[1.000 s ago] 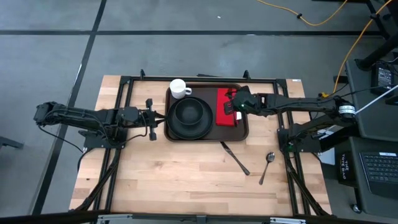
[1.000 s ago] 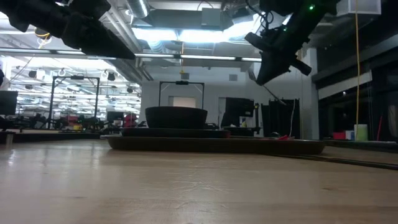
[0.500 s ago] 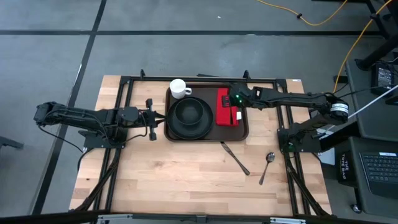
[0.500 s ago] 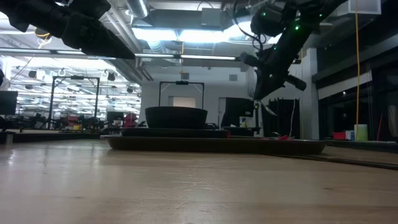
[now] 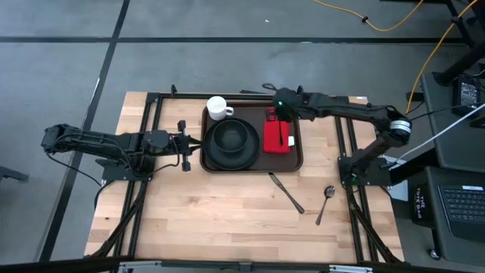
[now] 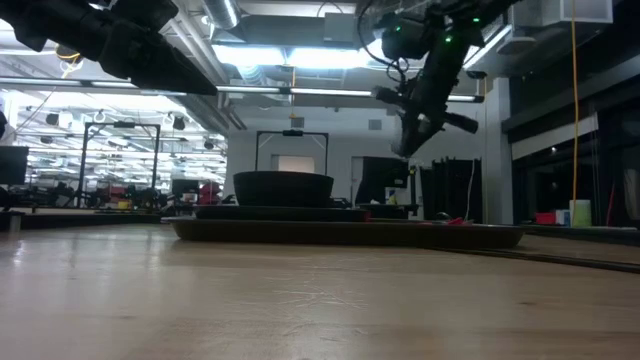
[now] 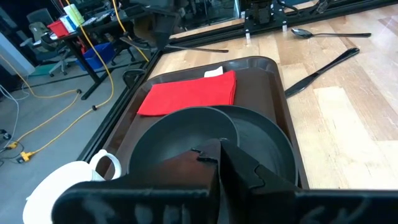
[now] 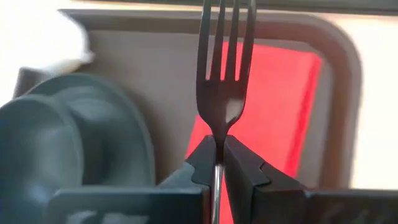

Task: Set up tray
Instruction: Put the black fork on the red napkin

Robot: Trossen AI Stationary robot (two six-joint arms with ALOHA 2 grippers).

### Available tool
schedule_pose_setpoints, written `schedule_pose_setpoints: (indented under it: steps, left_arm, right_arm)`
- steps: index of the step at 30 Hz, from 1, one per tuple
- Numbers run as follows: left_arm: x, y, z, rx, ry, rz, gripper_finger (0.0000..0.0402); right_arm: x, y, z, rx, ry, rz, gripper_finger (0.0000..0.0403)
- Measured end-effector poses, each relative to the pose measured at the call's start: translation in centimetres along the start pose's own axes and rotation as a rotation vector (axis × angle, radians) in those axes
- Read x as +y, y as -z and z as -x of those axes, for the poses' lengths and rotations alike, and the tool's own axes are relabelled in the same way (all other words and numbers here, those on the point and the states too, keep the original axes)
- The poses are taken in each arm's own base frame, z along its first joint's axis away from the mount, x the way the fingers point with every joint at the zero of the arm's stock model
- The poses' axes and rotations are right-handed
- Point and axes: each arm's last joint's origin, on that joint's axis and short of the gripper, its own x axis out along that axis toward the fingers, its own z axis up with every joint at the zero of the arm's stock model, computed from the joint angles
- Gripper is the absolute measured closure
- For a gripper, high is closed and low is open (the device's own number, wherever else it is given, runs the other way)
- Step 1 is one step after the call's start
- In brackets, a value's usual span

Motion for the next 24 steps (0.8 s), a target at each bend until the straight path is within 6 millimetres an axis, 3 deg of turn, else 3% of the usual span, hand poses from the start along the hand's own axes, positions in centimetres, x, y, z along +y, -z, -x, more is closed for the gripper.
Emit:
schedule_pose_setpoints:
  steps: [7,16,24]
  left_arm:
    - [0.0,0.0,0.0,0.0,0.0,0.0,0.0399]
    - [0.0,0.0,0.0,0.0,0.0,0.0,0.04]
    - [0.0,0.0,0.0,0.0,0.0,0.0,0.0396]
  right_arm:
    - [0.8,-1.1,-2.1,0.07,0.06,-0.024,0.0377]
    - [-0.1,-1.1,-6.3,0.176,0.142,-0.07,0.0377]
    - [-0.2,-0.7,-7.9,0.207,0.179,-0.064,0.0377]
